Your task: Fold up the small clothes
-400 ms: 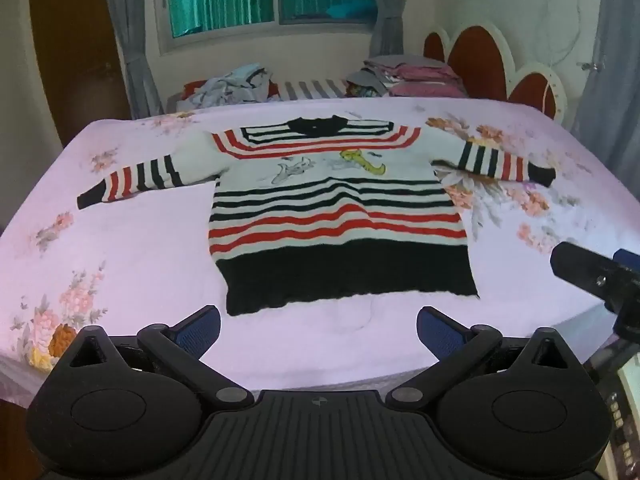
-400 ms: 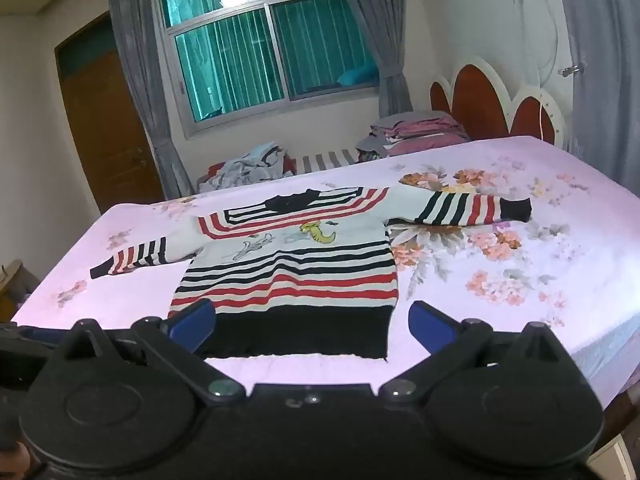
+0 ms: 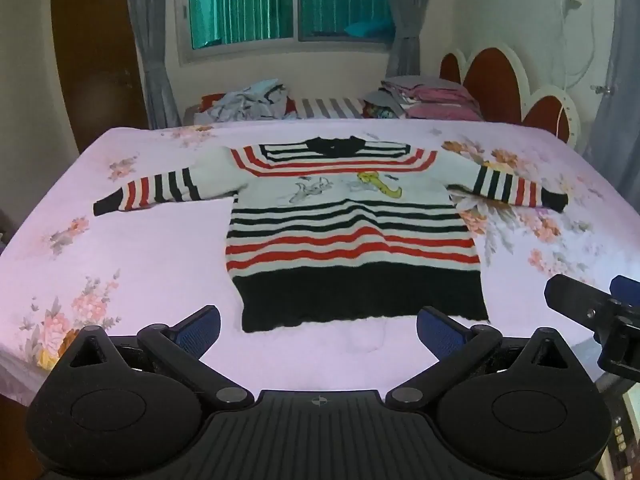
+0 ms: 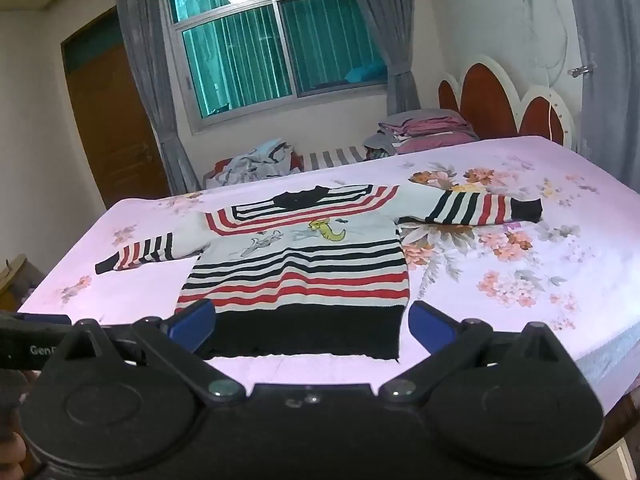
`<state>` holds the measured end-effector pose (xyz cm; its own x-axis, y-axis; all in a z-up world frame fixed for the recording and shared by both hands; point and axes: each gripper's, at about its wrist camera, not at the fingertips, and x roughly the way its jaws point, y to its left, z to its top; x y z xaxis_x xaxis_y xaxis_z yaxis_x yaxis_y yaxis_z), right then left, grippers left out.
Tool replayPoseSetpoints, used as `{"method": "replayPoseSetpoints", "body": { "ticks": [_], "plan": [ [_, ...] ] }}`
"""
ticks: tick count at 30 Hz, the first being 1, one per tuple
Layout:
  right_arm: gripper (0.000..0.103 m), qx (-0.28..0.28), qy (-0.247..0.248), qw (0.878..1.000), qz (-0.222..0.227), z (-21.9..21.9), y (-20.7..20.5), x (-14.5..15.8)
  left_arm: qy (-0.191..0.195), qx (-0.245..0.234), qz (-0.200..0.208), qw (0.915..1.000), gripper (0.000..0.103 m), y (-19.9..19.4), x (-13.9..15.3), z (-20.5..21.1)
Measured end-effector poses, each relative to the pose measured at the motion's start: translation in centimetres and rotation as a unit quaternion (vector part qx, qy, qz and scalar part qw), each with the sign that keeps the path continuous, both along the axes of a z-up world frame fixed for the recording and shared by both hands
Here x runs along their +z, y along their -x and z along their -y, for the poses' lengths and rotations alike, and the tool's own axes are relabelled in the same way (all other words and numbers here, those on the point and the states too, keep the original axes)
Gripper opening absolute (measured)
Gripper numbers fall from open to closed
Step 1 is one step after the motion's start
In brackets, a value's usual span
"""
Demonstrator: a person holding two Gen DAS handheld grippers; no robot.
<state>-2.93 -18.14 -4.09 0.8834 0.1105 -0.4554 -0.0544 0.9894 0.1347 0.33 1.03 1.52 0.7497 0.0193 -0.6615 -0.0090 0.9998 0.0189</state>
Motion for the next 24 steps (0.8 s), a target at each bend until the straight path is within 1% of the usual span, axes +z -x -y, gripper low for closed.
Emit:
{"method": "replayPoseSetpoints", "body": {
  "ticks": [6, 11, 24],
  "plan": [
    [0.103, 0.0, -0.001, 1.0, 0.0, 0.04, 0.01, 0.07, 0.004, 0.003, 0.006, 1.0, 0.103, -0.43, 0.54, -0.25],
    [0.103, -0.006, -0.004, 1.0, 0.002, 0.32, 0.32, 0.22, 0.005, 0.006, 0.012, 0.9999, 0.103, 0.21, 0.22, -0.36],
    [0.103, -0.01, -0.002, 1.0, 0.003, 0.01, 0.39, 0.23, 0.006, 0.008, 0.005, 0.9999, 0.103, 0.14, -0.08, -0.55]
  ]
}}
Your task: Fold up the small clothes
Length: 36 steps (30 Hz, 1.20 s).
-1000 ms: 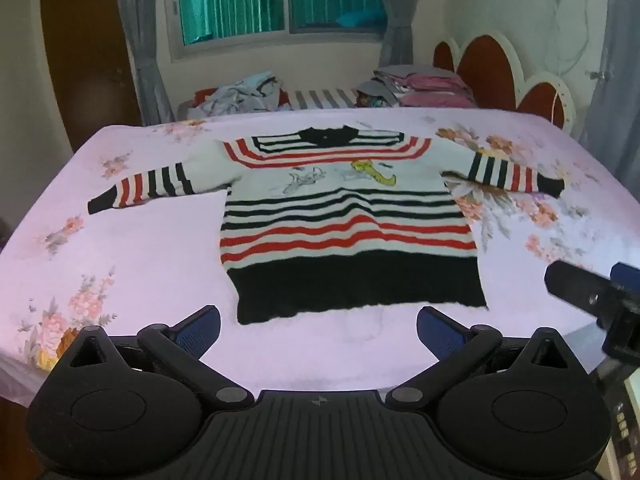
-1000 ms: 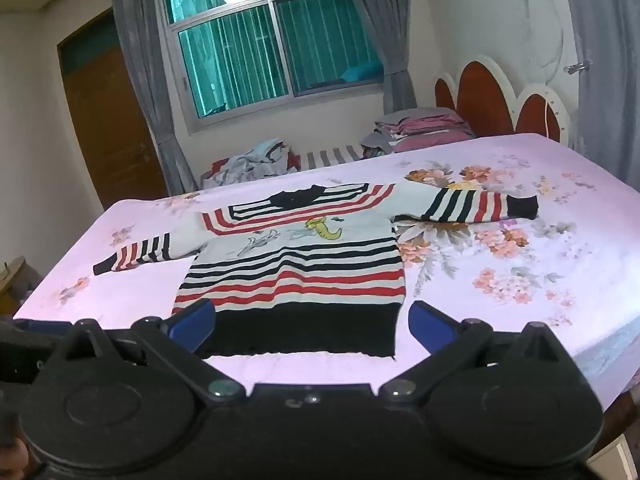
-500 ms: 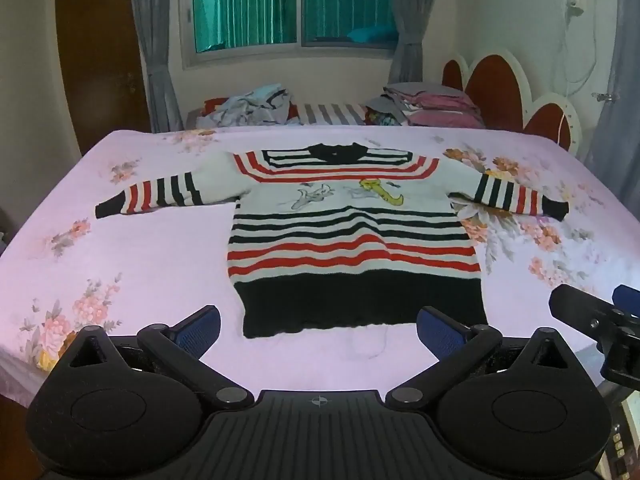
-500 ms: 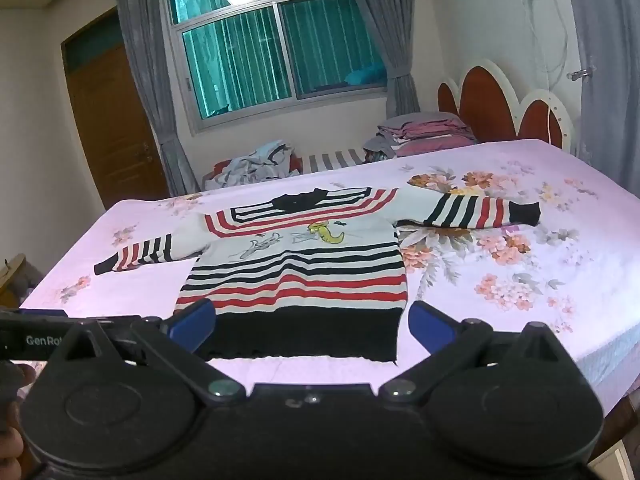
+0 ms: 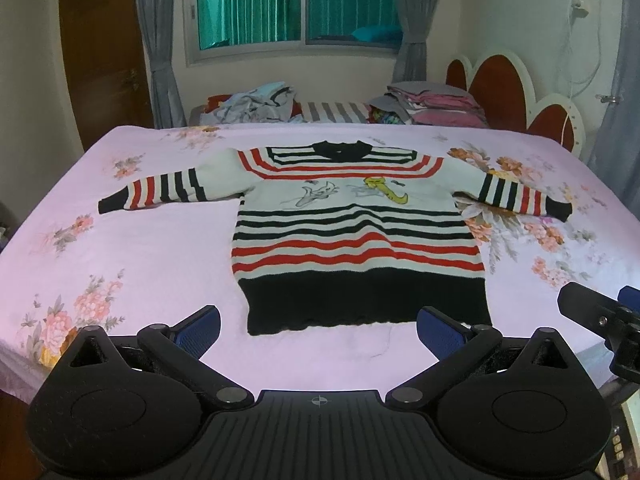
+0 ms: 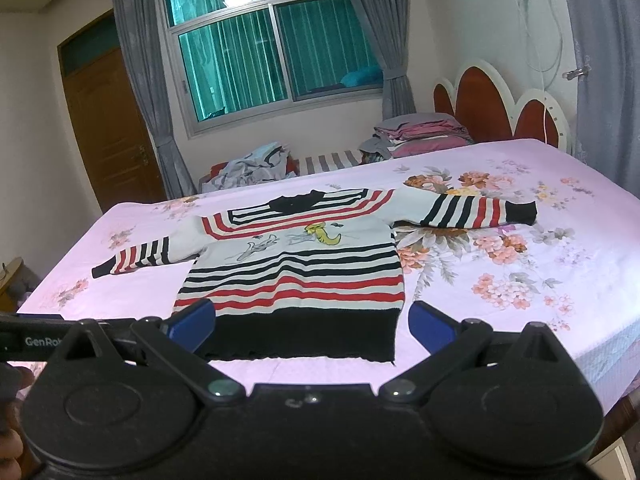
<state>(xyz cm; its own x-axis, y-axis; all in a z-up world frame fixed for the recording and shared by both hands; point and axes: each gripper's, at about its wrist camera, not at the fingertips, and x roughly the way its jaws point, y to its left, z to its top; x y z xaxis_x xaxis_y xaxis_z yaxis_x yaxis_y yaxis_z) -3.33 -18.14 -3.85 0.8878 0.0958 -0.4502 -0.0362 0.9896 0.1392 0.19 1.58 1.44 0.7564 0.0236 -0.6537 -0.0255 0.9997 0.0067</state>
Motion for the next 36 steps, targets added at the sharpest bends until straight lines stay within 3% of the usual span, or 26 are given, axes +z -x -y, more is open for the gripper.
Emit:
{"method": "replayPoseSetpoints", "body": {
  "ticks": [36],
  "plan": [
    [0.103, -0.001, -0.002, 1.0, -0.01, 0.4, -1.1, -0.2, -0.009, 0.002, -0.008, 0.9999, 0.103, -1.1, -0.5, 0.2]
  ]
}}
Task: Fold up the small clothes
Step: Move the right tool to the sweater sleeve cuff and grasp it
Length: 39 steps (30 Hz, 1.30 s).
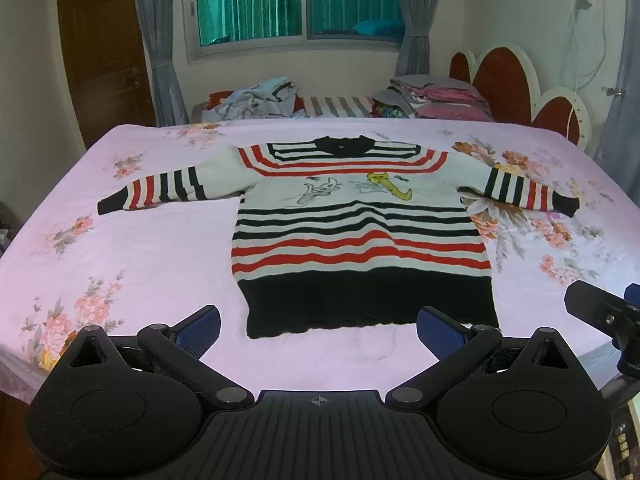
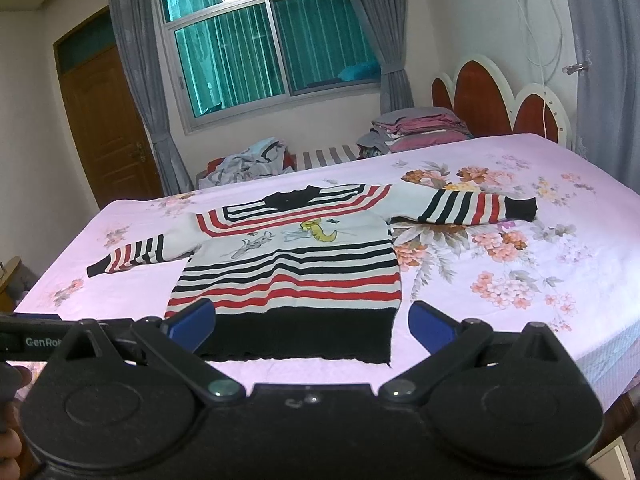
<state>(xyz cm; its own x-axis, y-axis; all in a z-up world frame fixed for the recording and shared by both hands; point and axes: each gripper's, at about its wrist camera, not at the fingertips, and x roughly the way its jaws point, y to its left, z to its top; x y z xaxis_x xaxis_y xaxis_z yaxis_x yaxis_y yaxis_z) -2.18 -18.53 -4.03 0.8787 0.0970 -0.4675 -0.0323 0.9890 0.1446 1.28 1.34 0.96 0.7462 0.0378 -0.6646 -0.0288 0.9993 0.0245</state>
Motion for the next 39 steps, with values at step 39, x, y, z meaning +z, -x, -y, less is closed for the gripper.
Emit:
{"method": "replayPoseSetpoints", "body": {
  "ticks": [39],
  "plan": [
    [0.102, -0.064, -0.01, 0.998, -0.016, 1.2, -10.7, -2.9, 0.034, 0.005, -0.004, 0.9994, 0.103, -13.9, -2.5, -3.9]
  ]
}}
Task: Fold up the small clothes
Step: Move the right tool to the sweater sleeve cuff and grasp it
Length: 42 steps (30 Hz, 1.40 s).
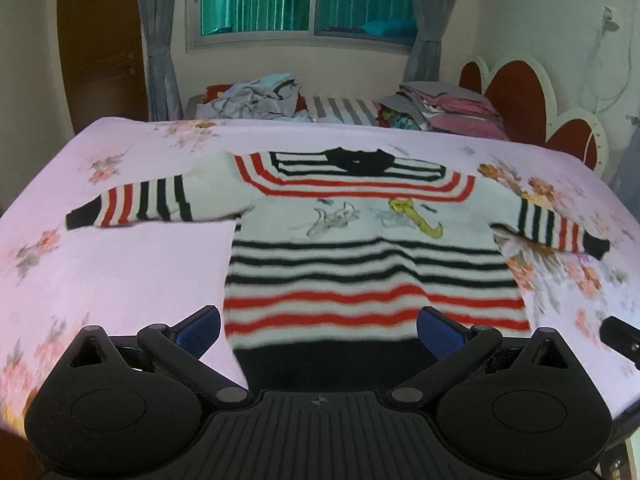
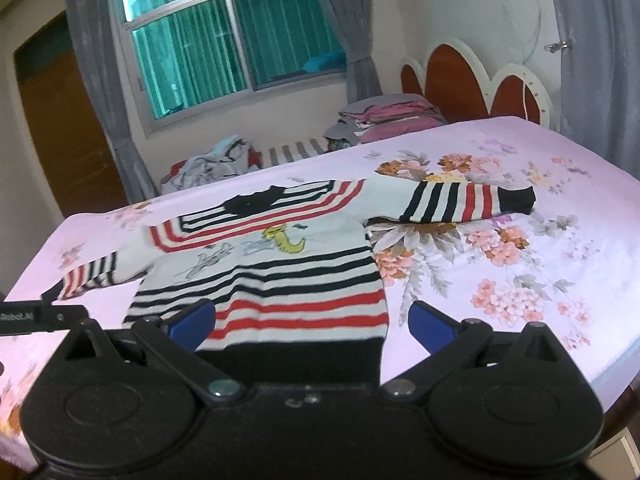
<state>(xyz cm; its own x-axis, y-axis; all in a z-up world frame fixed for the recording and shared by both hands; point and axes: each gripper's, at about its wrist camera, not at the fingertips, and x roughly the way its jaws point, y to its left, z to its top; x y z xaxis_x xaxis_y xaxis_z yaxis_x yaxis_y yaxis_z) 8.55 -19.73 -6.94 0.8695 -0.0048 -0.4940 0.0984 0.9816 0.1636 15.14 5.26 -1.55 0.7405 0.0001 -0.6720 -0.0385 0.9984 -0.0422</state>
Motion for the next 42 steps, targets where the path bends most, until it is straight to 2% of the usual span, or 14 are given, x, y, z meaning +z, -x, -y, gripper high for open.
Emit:
{"method": "replayPoseSetpoints", "body": {
  "ticks": [4, 12, 15, 20, 25, 28, 34, 37, 42],
  "plan": [
    [0.098, -0.022, -0.007, 1.0, -0.012, 0.5, -3.8, -0.5, 0.006, -0.004, -0.004, 1.0, 0.103, -4.7, -0.7, -1.1],
    [0.095, -0.075, 0.002, 0.997, -0.027, 0.7, -10.6, -0.9, 0.013, -0.053, -0.023, 0.9983, 0.103, -13.7, -2.5, -1.7],
    [0.09, -0.084, -0.002, 0.996, -0.032, 1.4, -12.6, -1.0, 0.031, -0.061, -0.03, 0.9972, 0.103, -16.2, -3.3, -1.6],
    [0.09, -0.103, 0.01, 0.994, -0.041, 3.0, -15.4, -1.6, 0.067, -0.051, -0.035, 0.9959, 0.103, -19.4, -4.6, -0.9],
    [0.088, -0.113, 0.01, 0.992, -0.053, 6.9, -18.9, -3.1, 0.057, -0.038, -0.034, 0.9971, 0.103, -22.2, -6.2, 0.7],
    [0.083, -0.122, 0.007, 0.99, -0.07, 10.1, -21.4, -4.6, 0.051, -0.023, -0.045, 0.9974, 0.103, -24.3, -7.0, 2.1],
    [0.08, -0.17, -0.018, 0.981, -0.096, 17.6, -24.5, -7.3, 0.055, -0.011, -0.06, 0.9966, 0.103, -27.9, -8.6, 5.2],
    [0.079, -0.196, -0.044, 0.974, -0.106, 21.4, -25.5, -8.5, 0.063, -0.007, -0.072, 0.9954, 0.103, -29.7, -9.5, 6.6],
    [0.078, -0.221, -0.102, 0.963, -0.116, 26.3, -26.9, -10.2, 0.047, -0.001, -0.076, 0.996, 0.103, -31.6, -10.3, 8.5]
  ]
}}
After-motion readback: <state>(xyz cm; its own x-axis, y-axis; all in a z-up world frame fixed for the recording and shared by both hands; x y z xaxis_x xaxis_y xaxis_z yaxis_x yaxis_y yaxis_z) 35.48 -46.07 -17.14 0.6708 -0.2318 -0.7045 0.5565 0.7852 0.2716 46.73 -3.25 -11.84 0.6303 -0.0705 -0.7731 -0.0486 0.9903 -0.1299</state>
